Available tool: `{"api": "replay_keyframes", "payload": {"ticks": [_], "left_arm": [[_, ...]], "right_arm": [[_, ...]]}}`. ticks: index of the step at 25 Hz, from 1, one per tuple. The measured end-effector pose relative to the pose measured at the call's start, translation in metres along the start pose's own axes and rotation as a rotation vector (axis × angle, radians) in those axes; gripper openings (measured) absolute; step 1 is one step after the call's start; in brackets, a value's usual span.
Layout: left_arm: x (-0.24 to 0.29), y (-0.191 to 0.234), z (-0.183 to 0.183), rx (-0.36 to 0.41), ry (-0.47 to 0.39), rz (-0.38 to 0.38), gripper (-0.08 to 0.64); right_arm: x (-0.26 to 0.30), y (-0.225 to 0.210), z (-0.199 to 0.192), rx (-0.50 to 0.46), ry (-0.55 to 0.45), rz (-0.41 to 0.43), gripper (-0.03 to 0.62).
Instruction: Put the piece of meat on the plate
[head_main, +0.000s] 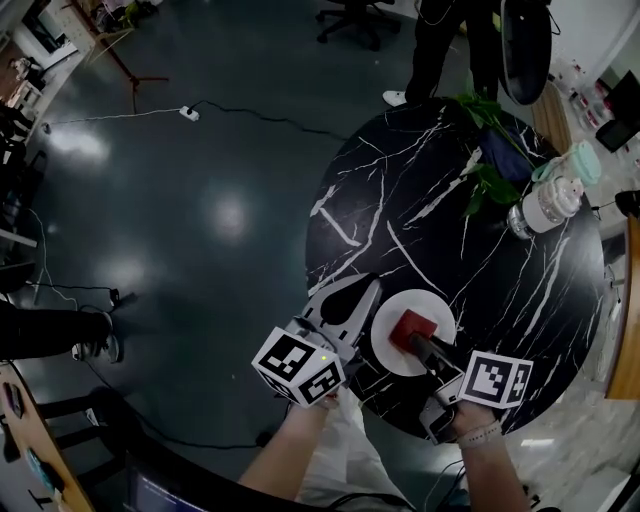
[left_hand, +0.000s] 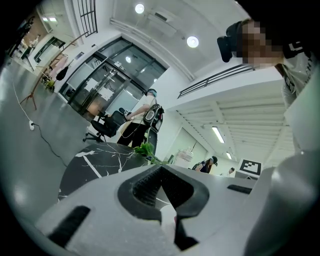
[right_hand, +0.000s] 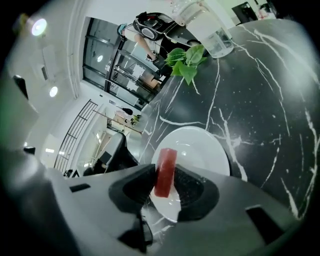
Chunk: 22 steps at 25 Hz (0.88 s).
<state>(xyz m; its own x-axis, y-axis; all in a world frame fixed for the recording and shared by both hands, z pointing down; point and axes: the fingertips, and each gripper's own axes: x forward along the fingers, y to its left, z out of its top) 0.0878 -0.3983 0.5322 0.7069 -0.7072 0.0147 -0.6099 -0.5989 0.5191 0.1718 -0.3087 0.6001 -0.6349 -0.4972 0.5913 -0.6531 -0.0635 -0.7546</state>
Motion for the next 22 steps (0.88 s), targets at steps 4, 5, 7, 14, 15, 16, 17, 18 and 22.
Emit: {"api": "replay_keyframes", "payload": {"ticks": [4, 5, 7, 14, 15, 16, 17, 18, 22], "left_arm": [[0.001, 0.000, -0.001, -0.005, 0.002, -0.002, 0.009], [0.001, -0.001, -0.003, -0.006, 0.003, -0.005, 0.009], [0.001, -0.002, -0.004, -0.008, 0.006, -0.009, 0.009], [0.002, -0.008, -0.005, -0.013, 0.012, -0.022, 0.009], [0.002, -0.009, -0.005, -0.010, 0.012, -0.027, 0.009], [0.003, -0.010, -0.004, -0.008, 0.012, -0.031, 0.009], [0.003, -0.011, -0.004, -0.007, 0.012, -0.034, 0.009], [0.004, -0.012, -0.004, -0.007, 0.011, -0.036, 0.009], [0.002, -0.014, -0.002, -0.007, 0.014, -0.041, 0.009]], "right_arm": [[-0.002, -0.006, 0.000, -0.049, -0.009, -0.052, 0.115], [-0.003, -0.008, 0.000, -0.064, -0.009, -0.067, 0.123], [-0.006, -0.011, -0.001, -0.094, -0.010, -0.091, 0.140], [-0.018, -0.008, 0.005, -0.176, -0.042, -0.118, 0.189], [-0.019, -0.006, 0.006, -0.178, -0.047, -0.116, 0.190], [-0.019, -0.005, 0.007, -0.180, -0.052, -0.114, 0.190], [-0.020, -0.004, 0.008, -0.182, -0.056, -0.113, 0.192], [-0.021, -0.003, 0.009, -0.183, -0.060, -0.112, 0.192], [-0.023, 0.001, 0.007, -0.185, -0.072, -0.105, 0.196]]}}
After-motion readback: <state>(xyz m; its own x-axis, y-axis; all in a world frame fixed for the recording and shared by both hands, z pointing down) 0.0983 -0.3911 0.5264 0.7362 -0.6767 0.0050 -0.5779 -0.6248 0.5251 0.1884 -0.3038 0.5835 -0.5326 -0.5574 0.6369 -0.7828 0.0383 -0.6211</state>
